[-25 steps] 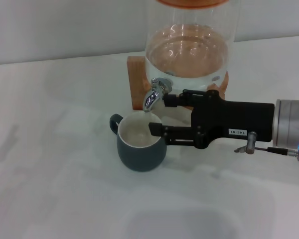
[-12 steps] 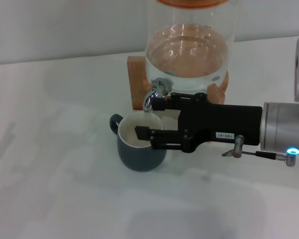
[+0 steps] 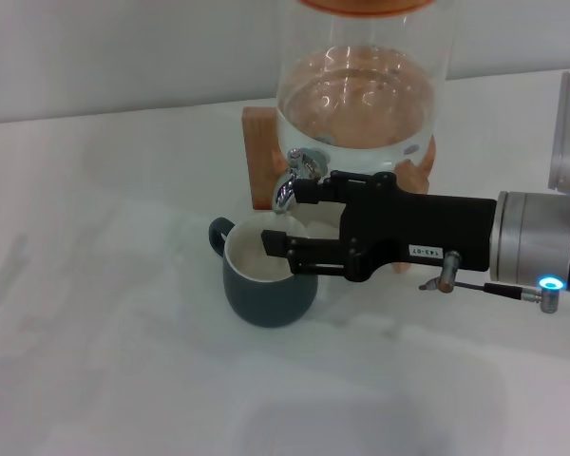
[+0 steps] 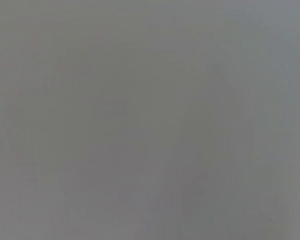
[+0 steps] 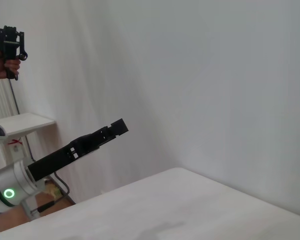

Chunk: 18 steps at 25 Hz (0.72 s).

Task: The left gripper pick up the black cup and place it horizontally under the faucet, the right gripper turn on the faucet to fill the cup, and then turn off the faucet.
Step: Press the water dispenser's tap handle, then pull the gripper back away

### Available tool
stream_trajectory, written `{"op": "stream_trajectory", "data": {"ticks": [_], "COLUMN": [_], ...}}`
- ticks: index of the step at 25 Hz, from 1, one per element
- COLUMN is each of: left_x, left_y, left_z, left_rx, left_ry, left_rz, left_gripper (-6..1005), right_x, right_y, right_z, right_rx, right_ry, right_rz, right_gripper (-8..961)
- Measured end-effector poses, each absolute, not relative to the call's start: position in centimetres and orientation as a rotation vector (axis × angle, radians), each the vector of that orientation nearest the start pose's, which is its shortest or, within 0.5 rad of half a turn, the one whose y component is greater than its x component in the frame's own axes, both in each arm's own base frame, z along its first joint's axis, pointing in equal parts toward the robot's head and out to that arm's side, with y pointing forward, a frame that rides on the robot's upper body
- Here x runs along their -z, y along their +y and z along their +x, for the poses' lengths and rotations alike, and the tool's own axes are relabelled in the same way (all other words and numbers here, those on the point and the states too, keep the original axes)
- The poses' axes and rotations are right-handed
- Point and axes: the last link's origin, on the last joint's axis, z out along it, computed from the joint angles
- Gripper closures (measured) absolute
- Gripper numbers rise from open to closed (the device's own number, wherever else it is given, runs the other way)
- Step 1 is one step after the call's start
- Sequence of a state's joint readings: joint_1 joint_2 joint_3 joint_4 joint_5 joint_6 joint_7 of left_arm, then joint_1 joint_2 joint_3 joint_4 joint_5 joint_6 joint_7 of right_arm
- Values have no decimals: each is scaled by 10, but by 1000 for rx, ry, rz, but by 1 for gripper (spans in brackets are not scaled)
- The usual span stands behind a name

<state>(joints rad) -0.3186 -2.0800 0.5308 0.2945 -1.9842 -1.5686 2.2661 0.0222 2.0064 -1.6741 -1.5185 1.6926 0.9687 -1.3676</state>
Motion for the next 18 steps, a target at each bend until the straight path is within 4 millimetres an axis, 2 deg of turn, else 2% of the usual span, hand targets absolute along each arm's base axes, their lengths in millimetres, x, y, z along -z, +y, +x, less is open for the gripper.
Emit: {"op": "stream_trajectory", "data": {"ticks": [18], "left_x": [-55], "left_y": [287], "left_z": [-326], "left_rx": [1220], "left_ry": [-560], "left_rz": [-1691], "left_gripper": [107], "right_x": [6], "right_y": [282], "right_z": [164], "right_rx": [-774], "right_ry": [511], "right_rz": [-2571], "right_gripper": [203]}}
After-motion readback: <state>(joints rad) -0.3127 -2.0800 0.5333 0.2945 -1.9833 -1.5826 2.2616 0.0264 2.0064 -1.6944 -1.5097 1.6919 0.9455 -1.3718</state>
